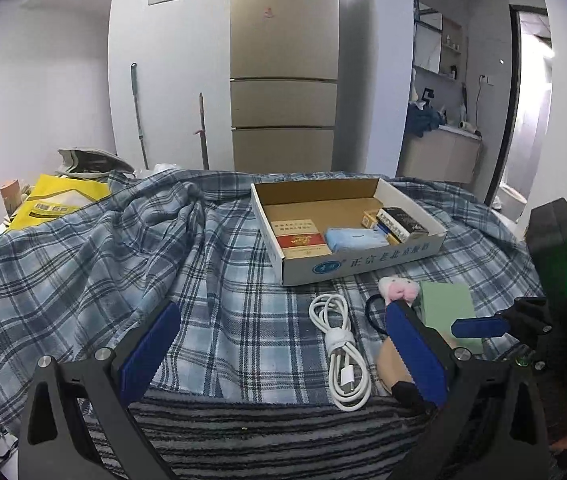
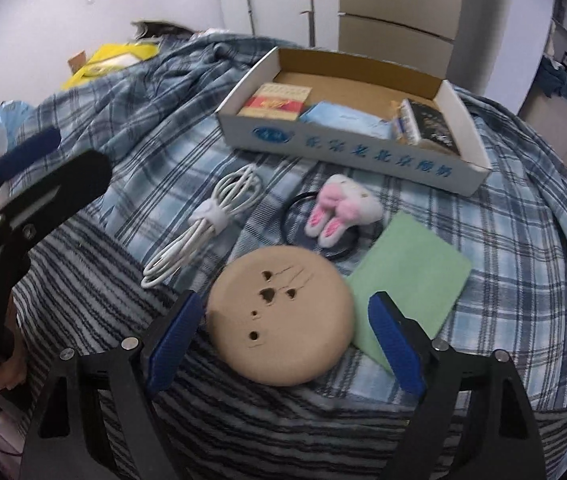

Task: Organize soft objects
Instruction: 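Lower the right tool and grasp the tan round pad, then grasp the white coiled cable with the left tool while the right holds the pad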

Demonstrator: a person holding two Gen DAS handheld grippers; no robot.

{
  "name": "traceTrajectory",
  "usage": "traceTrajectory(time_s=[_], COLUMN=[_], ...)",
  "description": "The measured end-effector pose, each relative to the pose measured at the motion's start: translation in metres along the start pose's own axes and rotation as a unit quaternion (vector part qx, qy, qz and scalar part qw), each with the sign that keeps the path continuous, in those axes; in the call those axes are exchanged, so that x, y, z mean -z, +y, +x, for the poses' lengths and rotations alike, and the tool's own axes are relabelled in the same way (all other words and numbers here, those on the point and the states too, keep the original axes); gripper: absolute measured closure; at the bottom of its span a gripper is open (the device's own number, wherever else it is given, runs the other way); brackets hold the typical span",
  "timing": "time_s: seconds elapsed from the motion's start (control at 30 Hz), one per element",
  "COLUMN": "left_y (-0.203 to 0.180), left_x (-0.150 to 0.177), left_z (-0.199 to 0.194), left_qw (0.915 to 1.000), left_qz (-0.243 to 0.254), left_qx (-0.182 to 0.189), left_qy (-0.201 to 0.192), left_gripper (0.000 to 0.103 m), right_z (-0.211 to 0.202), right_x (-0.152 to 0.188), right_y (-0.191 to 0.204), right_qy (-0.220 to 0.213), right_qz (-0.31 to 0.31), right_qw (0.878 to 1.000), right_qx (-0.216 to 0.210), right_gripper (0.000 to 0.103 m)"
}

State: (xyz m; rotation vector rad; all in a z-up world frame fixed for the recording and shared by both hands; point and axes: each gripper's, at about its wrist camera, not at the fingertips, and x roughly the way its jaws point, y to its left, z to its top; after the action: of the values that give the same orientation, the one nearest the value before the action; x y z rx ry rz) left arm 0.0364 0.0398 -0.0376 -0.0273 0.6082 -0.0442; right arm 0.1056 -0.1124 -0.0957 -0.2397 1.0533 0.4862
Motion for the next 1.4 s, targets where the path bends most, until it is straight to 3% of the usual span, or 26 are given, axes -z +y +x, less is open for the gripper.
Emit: traceTrajectory(time_s=[0.47,0.67,0.73,0.87,1.0,1.2,1.33,1.4], left_y=[-0.006,-0.008,-0.008,-0.009,-0.022,-0.029,-0.027,-0.027], left_x=[0.001,0.001,-0.001,-0.008,-0.014,-0.015,-0.011,-0.007], left_z=[0.001,0.0,0.0,0.009,0.026,0.052,0.07,0.077], left_qw=[0.9998,0.9998,0.9997,0.9977,0.9942,0.9919,0.9877,0.9869], left_qz=[0.017,0.02,0.021,0.018,0.051,0.048,0.021,0.014], left_qx=[-0.004,-0.002,0.003,0.044,0.043,0.025,0.051,0.044], left_qy=[0.005,0.005,0.007,0.048,0.084,0.115,0.146,0.154], left_gripper=[0.0,0.0,0.0,0.0,0.008,0.025,0.035,0.042], right_z=[0.016,-0.003,-0.015,-0.039,-0.056,-0.046,-0.034,-0.031], right_x=[0.003,0.004,0.004,0.002,0.0,-0.002,0.004,0.008], right_y=[0.002,-0.007,-0.012,-0.033,-0.054,-0.081,-0.086,-0.087], right_qy=[0.028,-0.015,-0.036,-0.081,-0.138,-0.148,-0.144,-0.146], right_qz=[-0.006,0.004,0.004,0.023,0.042,0.09,0.099,0.106], right_qw=[1.0,1.0,0.999,0.996,0.986,0.982,0.983,0.981], right_qx=[0.007,-0.013,-0.006,0.027,0.081,0.071,0.064,0.066], right_gripper=[0.019,0.025,0.025,0.025,0.025,0.025,0.025,0.025])
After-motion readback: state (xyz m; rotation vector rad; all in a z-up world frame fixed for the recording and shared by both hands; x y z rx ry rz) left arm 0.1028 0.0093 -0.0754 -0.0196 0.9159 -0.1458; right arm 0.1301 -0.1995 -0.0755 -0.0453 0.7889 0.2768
